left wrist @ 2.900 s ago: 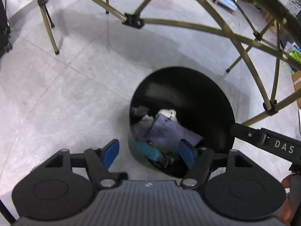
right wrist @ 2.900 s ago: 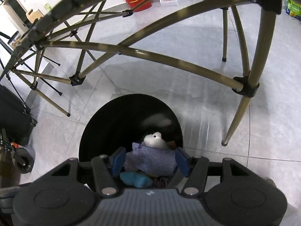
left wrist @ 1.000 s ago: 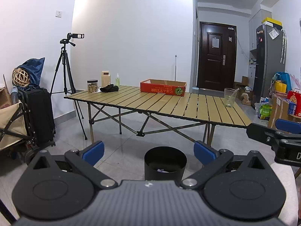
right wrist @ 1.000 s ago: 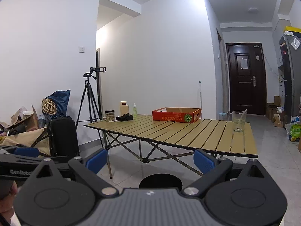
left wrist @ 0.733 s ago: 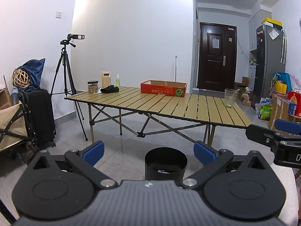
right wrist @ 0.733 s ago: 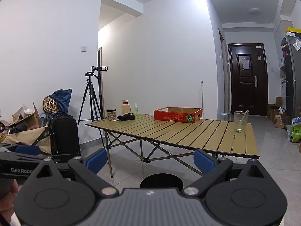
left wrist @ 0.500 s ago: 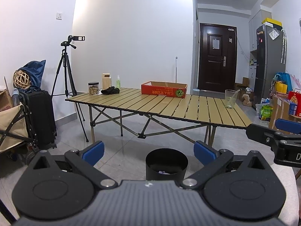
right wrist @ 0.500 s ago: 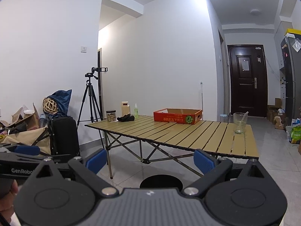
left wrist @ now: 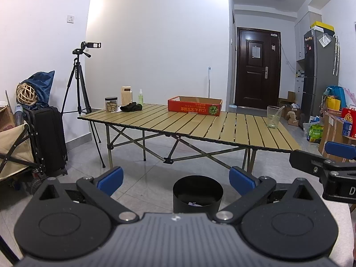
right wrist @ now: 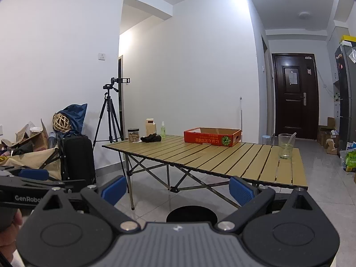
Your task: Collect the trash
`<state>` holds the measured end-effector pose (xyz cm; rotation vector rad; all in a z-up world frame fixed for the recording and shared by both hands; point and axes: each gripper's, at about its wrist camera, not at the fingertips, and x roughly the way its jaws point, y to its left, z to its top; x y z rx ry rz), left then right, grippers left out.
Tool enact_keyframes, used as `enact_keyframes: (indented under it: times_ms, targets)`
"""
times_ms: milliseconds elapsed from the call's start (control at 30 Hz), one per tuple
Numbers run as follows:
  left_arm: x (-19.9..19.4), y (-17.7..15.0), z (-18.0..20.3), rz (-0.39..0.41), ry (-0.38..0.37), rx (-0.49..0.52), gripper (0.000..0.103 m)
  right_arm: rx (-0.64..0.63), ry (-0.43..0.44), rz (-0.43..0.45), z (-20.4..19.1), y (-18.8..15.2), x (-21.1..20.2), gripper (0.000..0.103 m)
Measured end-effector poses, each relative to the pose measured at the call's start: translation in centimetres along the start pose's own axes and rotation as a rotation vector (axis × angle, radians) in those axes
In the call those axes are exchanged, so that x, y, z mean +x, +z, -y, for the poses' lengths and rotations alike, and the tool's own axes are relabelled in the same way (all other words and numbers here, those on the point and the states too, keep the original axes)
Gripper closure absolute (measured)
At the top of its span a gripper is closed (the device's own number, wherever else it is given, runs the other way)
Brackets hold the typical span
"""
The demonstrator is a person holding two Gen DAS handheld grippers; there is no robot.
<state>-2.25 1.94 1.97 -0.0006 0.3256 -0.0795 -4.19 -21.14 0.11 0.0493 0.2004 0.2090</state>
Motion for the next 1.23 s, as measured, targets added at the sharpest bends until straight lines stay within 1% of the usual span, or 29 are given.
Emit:
enact_keyframes:
  times_ms: [267,533,1233]
  targets:
    - [-0.19,0.11,-0.02,0.005,0.002,0.003,0.0,-0.007,0.004,0.002,-0.37,0.03,0.01,0.004]
    - [-0.19,0.35,-0.03,0.014,0.008,0.004,0.0,-0.001,0.005,0.023,-0.26,0.06,-0.44,0.004]
    - [-0.2,0.25,-0.02,0.051,0.006,0.02,0.0,-0.009,0.001,0.012,-0.14,0.15,0.22,0.004]
